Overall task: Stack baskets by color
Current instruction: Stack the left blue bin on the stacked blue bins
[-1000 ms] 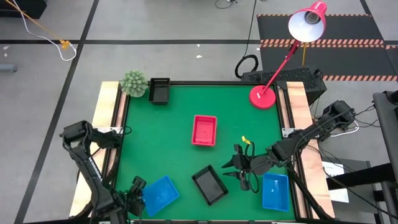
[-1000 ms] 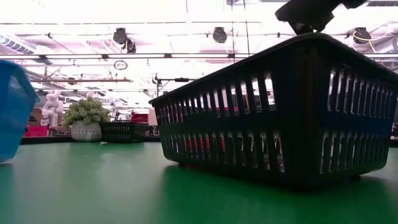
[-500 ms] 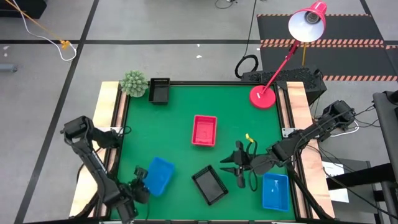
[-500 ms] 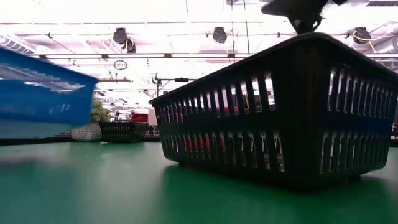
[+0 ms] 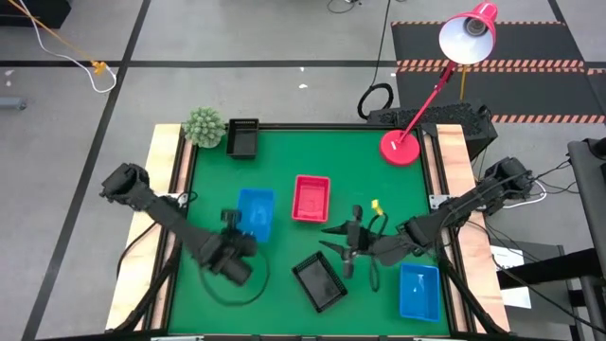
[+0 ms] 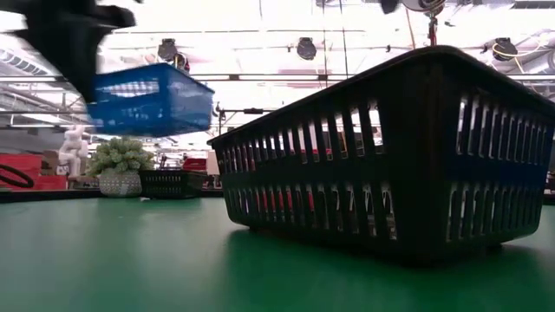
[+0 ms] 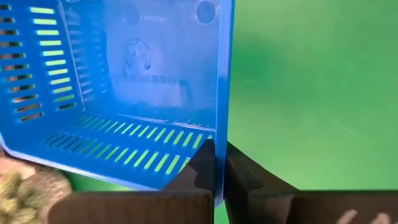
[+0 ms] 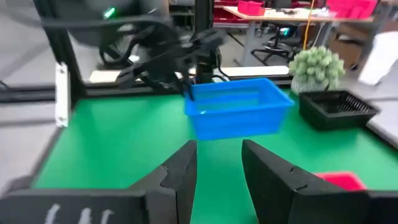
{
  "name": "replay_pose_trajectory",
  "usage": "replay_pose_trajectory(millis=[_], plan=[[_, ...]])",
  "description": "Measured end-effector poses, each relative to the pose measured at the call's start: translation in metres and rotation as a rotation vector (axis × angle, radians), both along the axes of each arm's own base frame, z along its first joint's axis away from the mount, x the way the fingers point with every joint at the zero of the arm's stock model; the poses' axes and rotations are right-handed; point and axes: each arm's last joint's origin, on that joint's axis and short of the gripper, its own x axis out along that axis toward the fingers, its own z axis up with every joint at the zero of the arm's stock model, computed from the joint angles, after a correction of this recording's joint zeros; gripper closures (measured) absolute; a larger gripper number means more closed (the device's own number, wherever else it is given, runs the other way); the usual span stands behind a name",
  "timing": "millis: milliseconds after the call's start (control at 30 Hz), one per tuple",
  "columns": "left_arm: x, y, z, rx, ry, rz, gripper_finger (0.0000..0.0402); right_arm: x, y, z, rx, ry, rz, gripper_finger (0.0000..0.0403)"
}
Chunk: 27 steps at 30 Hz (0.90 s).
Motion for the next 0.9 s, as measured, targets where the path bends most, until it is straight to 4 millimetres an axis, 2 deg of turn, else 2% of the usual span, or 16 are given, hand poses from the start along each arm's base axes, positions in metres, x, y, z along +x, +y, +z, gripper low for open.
replay_pose_trajectory(millis=[200, 367, 500, 667, 900], plan=[[0.025, 0.034, 0.019, 0.044, -0.051, 0.057, 0.0394, 0.056, 0.0, 0.0, -0.181, 0.087, -0.023, 0.028], [0.033, 0.046, 0.025, 0.09, -0.091, 0.082, 0.0395, 0.088, -0.01, -0.01, -0.303, 0.133, -0.042, 0.028], [0.038, 0.047, 0.025, 0.124, -0.151, 0.088, 0.0393, 0.1, -0.025, -0.018, -0.365, 0.155, -0.052, 0.028], [0.046, 0.045, 0.022, 0.144, -0.178, 0.038, 0.0394, 0.105, -0.037, -0.019, -0.412, 0.174, -0.012, 0.0275], [0.05, 0.044, 0.021, 0.143, -0.189, 0.013, 0.0396, 0.105, -0.038, -0.019, -0.511, 0.201, 0.047, 0.0248]])
